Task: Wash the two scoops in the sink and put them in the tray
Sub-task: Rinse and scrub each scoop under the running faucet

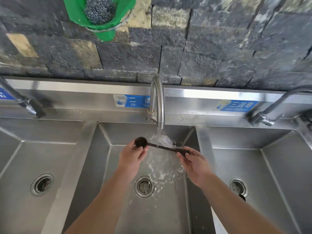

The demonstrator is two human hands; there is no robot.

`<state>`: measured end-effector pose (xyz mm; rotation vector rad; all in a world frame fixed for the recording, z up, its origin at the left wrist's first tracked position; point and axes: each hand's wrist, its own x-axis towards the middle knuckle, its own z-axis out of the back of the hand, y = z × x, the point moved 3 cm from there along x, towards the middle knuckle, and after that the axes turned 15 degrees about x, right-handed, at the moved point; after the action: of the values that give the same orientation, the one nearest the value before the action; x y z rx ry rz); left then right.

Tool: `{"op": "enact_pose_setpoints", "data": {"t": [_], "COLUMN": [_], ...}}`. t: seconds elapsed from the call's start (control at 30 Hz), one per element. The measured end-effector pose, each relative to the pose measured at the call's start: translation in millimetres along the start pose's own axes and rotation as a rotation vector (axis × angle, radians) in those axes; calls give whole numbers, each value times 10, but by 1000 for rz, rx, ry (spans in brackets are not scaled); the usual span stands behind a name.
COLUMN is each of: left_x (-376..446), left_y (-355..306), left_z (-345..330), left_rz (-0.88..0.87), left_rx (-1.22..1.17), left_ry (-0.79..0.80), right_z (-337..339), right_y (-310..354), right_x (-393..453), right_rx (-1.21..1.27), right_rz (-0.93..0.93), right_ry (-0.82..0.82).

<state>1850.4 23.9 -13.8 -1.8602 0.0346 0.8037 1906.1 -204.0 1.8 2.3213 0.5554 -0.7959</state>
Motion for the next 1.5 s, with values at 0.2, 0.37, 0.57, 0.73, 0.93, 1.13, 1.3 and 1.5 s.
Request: {"op": "enact_pose_setpoints", "data": {"t": [0.2, 0.37, 0.57, 0.73, 0.93, 1.13, 1.3, 1.5], "left_x": [41, -12, -37, -57, -111, -118, -180, -283], "left_y": [67, 93, 31, -36, -69, -195, -386, -506], "left_z": [-371, -589, -622, -623, -521, -287, -16, 387], "left_rz": [17, 19, 103, 120, 132, 159, 100, 65], "left_rx": [-22, 77, 100, 56, 23, -169, -234, -376], "left_ry": [99, 222, 252, 212, 190, 69, -19, -86], "right_z": [191, 385, 543, 612, 635, 347, -37, -389], "right_y": [225, 318, 216, 174, 229, 101, -66, -439], "right_x": [-251, -460, -650, -663, -553, -296, -91, -30], "right_rx": [84, 77, -235, -625, -420, -179, 27, 170], "right_rz": [69, 142, 259, 444, 446, 337, 225, 100], "right_ry": [1, -4, 85, 88, 72, -3, -4, 21]}}
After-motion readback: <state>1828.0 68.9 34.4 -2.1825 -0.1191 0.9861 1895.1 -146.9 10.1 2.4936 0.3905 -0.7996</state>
